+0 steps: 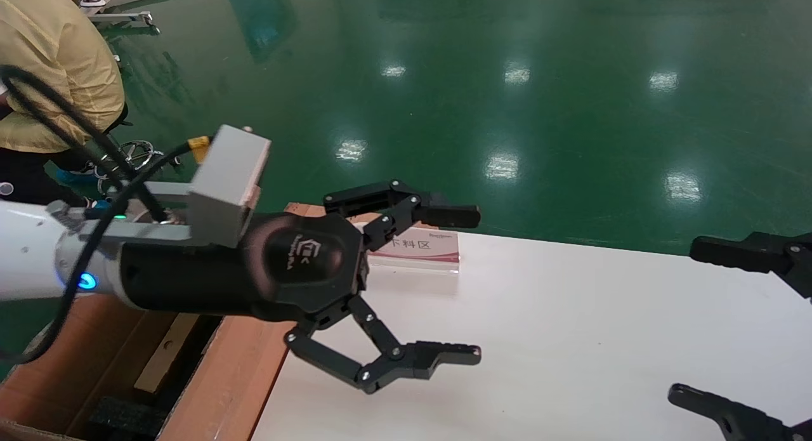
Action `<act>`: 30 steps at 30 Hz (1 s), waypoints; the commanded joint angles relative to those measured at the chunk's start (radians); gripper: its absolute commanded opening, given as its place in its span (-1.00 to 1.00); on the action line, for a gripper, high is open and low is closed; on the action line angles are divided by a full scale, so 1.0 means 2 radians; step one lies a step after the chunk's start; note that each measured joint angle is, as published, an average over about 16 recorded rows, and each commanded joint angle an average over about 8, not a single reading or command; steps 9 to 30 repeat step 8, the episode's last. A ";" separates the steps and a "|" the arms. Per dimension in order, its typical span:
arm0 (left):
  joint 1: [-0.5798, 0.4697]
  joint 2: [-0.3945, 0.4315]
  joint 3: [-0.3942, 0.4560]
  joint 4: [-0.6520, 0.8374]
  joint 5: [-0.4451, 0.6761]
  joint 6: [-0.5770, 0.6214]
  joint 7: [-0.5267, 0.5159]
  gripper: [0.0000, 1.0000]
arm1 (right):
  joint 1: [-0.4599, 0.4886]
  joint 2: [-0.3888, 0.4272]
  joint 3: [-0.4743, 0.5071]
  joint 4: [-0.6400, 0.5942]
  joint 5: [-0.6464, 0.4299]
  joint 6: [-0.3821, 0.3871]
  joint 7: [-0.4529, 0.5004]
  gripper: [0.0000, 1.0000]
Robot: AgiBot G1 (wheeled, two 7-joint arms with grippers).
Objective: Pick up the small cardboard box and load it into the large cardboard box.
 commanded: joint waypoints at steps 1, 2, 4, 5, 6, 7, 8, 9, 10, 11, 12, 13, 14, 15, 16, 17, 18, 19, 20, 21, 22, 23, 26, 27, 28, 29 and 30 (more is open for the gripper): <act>0.015 0.000 -0.020 -0.007 -0.005 0.006 0.004 1.00 | 0.000 0.000 0.000 0.000 0.000 0.000 0.000 1.00; 0.015 0.000 -0.021 -0.007 -0.005 0.006 0.005 1.00 | 0.000 0.000 0.001 0.000 0.000 0.000 0.000 1.00; 0.015 0.000 -0.021 -0.007 -0.005 0.006 0.005 1.00 | 0.000 0.000 0.001 0.000 -0.001 0.000 0.001 1.00; 0.015 0.000 -0.021 -0.007 -0.005 0.006 0.005 1.00 | 0.000 0.000 0.001 0.000 -0.001 0.000 0.001 1.00; 0.015 0.000 -0.021 -0.007 -0.005 0.006 0.005 1.00 | 0.000 0.000 0.001 0.000 -0.001 0.000 0.001 1.00; 0.015 0.000 -0.021 -0.007 -0.005 0.006 0.005 1.00 | 0.000 -0.001 0.001 0.000 -0.001 -0.001 0.001 1.00; 0.015 0.000 -0.021 -0.007 -0.005 0.006 0.005 1.00 | 0.000 -0.001 0.001 0.000 -0.001 -0.001 0.001 1.00; 0.015 0.000 -0.021 -0.007 -0.005 0.006 0.005 1.00 | 0.000 -0.001 0.001 0.000 -0.001 -0.001 0.001 1.00; 0.015 0.000 -0.021 -0.007 -0.005 0.006 0.005 1.00 | 0.000 -0.001 0.001 0.000 -0.001 -0.001 0.001 1.00; 0.015 0.000 -0.021 -0.007 -0.005 0.006 0.005 1.00 | 0.000 -0.001 0.001 0.000 -0.001 -0.001 0.001 1.00; 0.015 0.000 -0.021 -0.007 -0.005 0.006 0.005 1.00 | 0.000 -0.001 0.001 0.000 -0.001 -0.001 0.001 1.00; 0.015 0.000 -0.021 -0.007 -0.005 0.006 0.005 1.00 | 0.000 -0.001 0.001 0.000 -0.001 -0.001 0.001 1.00; 0.015 0.000 -0.021 -0.007 -0.005 0.006 0.005 1.00 | 0.000 -0.001 0.001 0.000 -0.001 -0.001 0.001 1.00; 0.015 0.000 -0.021 -0.007 -0.005 0.006 0.005 1.00 | 0.000 -0.001 0.001 0.000 -0.001 -0.001 0.001 1.00; 0.015 0.000 -0.021 -0.007 -0.005 0.006 0.005 1.00 | 0.000 -0.001 0.001 0.000 -0.001 -0.001 0.001 1.00; 0.015 0.000 -0.021 -0.007 -0.005 0.006 0.005 1.00 | 0.000 -0.001 0.001 0.000 -0.001 -0.001 0.001 1.00; 0.015 0.000 -0.021 -0.007 -0.005 0.006 0.005 1.00 | 0.000 -0.001 0.001 0.000 -0.001 -0.001 0.001 1.00; 0.015 0.000 -0.021 -0.007 -0.005 0.006 0.005 1.00 | 0.000 -0.001 0.001 0.000 -0.001 -0.001 0.001 1.00; 0.015 0.000 -0.021 -0.007 -0.005 0.006 0.005 1.00 | 0.000 -0.001 0.001 0.000 -0.001 -0.001 0.001 1.00; 0.015 0.000 -0.021 -0.007 -0.005 0.006 0.005 1.00 | 0.000 -0.001 0.001 0.000 -0.001 -0.001 0.001 1.00; 0.015 0.000 -0.021 -0.007 -0.005 0.006 0.005 1.00 | 0.000 -0.001 0.001 0.000 -0.001 -0.001 0.001 1.00; 0.015 0.000 -0.021 -0.007 -0.005 0.006 0.005 1.00 | 0.000 -0.001 0.001 0.000 -0.001 -0.001 0.001 1.00; 0.015 0.000 -0.021 -0.007 -0.005 0.006 0.005 1.00 | 0.000 -0.001 0.001 0.000 -0.001 -0.001 0.001 1.00; 0.015 0.000 -0.021 -0.007 -0.005 0.006 0.005 1.00 | 0.000 -0.001 0.001 0.000 -0.001 -0.001 0.001 1.00; 0.015 0.000 -0.021 -0.007 -0.005 0.006 0.005 1.00 | 0.000 -0.001 0.001 0.000 -0.001 -0.001 0.001 1.00; 0.015 0.000 -0.021 -0.007 -0.005 0.006 0.005 1.00 | 0.000 -0.001 0.001 0.000 -0.001 -0.001 0.001 1.00; 0.015 0.000 -0.021 -0.007 -0.005 0.006 0.005 1.00 | 0.000 -0.001 0.001 0.000 -0.001 -0.001 0.001 1.00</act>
